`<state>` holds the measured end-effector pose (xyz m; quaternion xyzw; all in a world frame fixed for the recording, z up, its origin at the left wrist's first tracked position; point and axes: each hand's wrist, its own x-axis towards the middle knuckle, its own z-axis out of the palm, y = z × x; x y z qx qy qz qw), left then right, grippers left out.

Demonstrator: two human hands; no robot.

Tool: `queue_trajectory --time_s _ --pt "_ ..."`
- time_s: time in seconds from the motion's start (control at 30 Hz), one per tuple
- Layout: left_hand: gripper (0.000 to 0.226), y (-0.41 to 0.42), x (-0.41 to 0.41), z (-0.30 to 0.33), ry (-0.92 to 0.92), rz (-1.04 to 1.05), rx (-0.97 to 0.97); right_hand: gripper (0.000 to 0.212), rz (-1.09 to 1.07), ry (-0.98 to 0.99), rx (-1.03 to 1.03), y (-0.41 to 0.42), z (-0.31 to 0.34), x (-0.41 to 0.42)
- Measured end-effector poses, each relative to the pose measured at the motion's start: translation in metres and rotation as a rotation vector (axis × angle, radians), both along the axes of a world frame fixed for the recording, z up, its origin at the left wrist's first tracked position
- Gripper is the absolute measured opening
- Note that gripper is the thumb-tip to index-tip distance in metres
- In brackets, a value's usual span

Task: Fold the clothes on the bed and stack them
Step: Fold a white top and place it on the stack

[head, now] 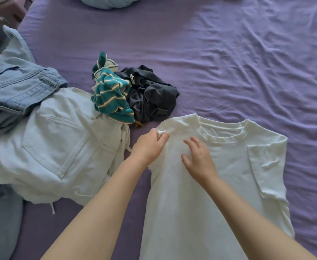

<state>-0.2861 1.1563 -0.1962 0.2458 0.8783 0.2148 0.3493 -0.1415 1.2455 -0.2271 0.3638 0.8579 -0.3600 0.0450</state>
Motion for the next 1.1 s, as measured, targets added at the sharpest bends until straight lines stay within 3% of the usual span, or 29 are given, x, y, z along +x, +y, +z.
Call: queue_trajectory --time_s 0.1,0.23,0.33,0.4,0.57,0.7,0.73,0.83,0.87,0.97,1.03,1.1 --pt "0.044 0.003 0.009 -0.001 -0.154 -0.010 -0.009 0.047 -0.054 0.007 -0.009 0.004 0.000 0.017" --pt "0.057 -0.006 0.014 -0.002 -0.164 -0.098 -0.113 0.044 -0.054 0.005 0.009 0.000 -0.003 0.034" --pt "0.052 -0.013 0.012 -0.004 -0.004 -0.264 -0.234 0.042 -0.009 -0.014 0.053 -0.005 -0.007 0.041" --pt "0.051 -0.017 0.013 -0.005 0.027 -0.328 -0.211 0.041 0.010 -0.022 0.078 -0.009 -0.008 0.041" --pt "0.028 -0.024 0.026 -0.016 -0.110 -0.147 -0.015 0.043 -0.006 0.039 0.063 -0.015 -0.008 0.029" --pt "0.028 -0.030 0.041 -0.024 -0.383 0.130 0.123 0.048 -0.241 0.087 -0.151 -0.020 -0.008 0.003" --pt "0.030 -0.032 0.043 -0.026 -0.328 0.114 0.141 0.052 -0.266 0.061 -0.149 -0.020 -0.009 -0.003" --pt "0.030 -0.043 0.043 -0.032 0.297 -0.234 0.073 0.048 -0.234 0.051 -0.117 -0.019 -0.010 -0.013" --pt "0.032 -0.045 0.040 -0.034 0.417 -0.308 0.107 0.045 -0.230 0.075 -0.105 -0.018 -0.009 -0.015" --pt "0.052 -0.046 0.025 -0.039 0.434 -0.559 0.113 0.038 -0.243 0.158 -0.042 -0.011 -0.008 -0.021" --pt "0.063 -0.045 0.015 -0.045 0.435 -0.772 -0.084 0.036 -0.263 0.167 -0.013 -0.005 -0.010 -0.021" --pt "0.081 -0.044 0.009 -0.052 0.453 -0.850 -0.244 0.036 -0.281 0.133 -0.032 -0.001 -0.014 -0.017"
